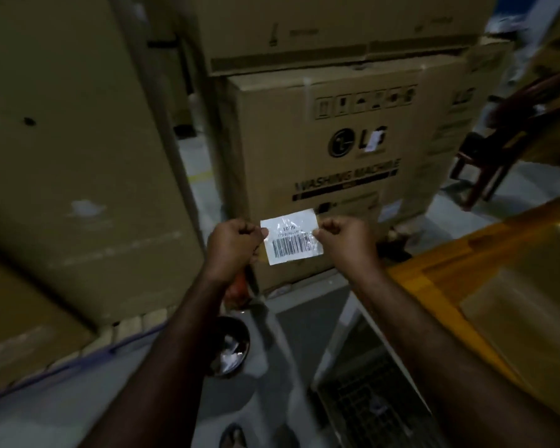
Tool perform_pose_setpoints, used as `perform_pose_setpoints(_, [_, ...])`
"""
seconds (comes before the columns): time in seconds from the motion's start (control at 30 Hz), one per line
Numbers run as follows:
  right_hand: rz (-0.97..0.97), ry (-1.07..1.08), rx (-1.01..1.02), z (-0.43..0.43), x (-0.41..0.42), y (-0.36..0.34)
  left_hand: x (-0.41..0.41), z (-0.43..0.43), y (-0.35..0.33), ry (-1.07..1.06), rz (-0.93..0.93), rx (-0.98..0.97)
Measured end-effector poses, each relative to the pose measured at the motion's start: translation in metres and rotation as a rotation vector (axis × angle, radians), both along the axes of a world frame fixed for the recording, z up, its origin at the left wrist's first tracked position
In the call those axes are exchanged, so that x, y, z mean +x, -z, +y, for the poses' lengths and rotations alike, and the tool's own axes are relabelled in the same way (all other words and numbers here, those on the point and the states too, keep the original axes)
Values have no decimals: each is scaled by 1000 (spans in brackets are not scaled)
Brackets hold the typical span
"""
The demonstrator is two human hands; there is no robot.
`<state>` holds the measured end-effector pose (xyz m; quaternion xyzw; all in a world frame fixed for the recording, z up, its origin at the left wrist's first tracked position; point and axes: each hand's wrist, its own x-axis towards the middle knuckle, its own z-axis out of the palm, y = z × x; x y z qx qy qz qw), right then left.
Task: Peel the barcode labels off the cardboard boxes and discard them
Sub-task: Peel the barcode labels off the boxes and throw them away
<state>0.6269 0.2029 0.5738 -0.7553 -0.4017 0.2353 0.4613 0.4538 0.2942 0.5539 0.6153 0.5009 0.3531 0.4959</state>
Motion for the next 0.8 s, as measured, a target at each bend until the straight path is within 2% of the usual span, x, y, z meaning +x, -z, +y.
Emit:
perform_pose_setpoints(0.2, [7, -165, -89, 67, -62, 49, -77, 26, 47, -201, 104, -90])
perform_pose_setpoints(0.27, [-31, -212, -155, 88, -85, 64, -99, 42, 66, -230, 216, -65])
perform_pose_setpoints(0.4, [-154, -323, -207, 127, -127, 97, -134, 82, 115, -283, 371, -137])
perform_pose_setpoints(0.53, [-219, -424, -330, 161, -159, 142, -145, 113, 155, -231, 354, -224])
perform_pose_setpoints(0.63, [-240, -494, -416, 187, -174, 192, -141, 131, 187, -162, 273, -332])
perform_pose_setpoints(0.8, [-348, -595, -592, 232, -179, 314, -140, 160, 296, -147, 215, -549])
